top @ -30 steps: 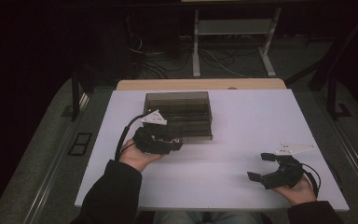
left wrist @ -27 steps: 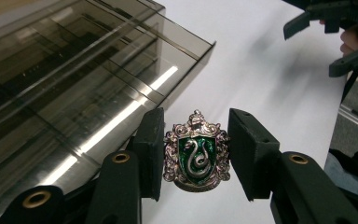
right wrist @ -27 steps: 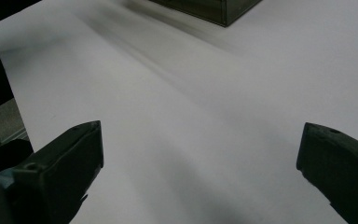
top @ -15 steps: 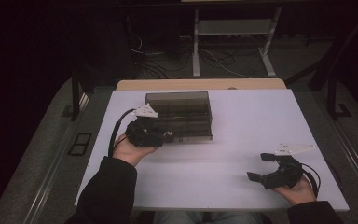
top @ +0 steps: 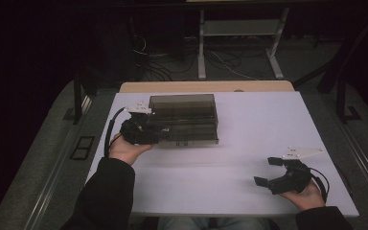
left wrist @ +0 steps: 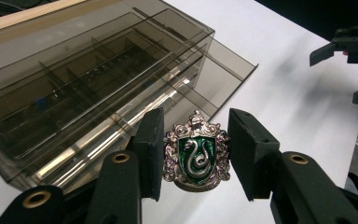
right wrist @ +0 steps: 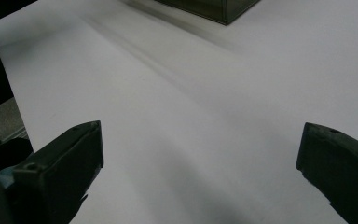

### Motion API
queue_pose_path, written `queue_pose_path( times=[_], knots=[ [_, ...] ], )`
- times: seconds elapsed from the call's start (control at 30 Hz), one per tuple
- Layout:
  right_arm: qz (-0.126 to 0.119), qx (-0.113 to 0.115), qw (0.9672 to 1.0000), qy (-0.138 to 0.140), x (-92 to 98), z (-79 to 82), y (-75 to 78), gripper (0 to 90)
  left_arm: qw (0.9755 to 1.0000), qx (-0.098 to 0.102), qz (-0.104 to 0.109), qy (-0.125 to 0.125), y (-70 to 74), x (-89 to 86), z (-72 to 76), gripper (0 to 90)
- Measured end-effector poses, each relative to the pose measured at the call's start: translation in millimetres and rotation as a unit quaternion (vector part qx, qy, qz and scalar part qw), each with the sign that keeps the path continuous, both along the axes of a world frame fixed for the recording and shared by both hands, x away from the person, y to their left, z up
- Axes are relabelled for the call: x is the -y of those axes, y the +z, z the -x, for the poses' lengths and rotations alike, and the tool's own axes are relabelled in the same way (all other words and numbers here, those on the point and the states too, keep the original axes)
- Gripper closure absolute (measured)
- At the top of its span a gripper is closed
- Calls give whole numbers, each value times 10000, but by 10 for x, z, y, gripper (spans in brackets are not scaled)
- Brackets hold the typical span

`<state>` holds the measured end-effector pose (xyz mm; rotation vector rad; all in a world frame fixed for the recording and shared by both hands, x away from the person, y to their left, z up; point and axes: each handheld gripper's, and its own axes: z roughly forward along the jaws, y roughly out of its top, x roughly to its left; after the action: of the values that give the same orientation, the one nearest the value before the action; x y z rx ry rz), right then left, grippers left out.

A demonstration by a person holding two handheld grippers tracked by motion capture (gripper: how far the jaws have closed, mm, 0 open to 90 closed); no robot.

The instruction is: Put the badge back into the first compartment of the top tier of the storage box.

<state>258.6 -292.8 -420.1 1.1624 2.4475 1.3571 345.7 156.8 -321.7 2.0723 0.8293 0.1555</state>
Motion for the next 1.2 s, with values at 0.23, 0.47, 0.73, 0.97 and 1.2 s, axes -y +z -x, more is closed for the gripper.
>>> queue_pose_path(
  times=[0.23,0.47,0.73,0.97,1.2],
  knots=[
    [26,39,10000,17,-4,-7,-4,3,9998,-23,147,112,-16,-58,-52,572],
    [10,40,10000,12,2,-8,-4,3,9995,-24,187,248,-31,-113,-93,572],
    [25,17,10000,13,2,-7,-4,3,9988,-83,239,411,-83,-204,-173,571],
    [38,9,10000,17,-2,-8,-7,3,9978,-124,298,572,-132,-269,-256,572],
    [51,4,10000,25,-2,-9,-9,3,9980,-157,169,586,-210,-260,-323,571]
  ],
)
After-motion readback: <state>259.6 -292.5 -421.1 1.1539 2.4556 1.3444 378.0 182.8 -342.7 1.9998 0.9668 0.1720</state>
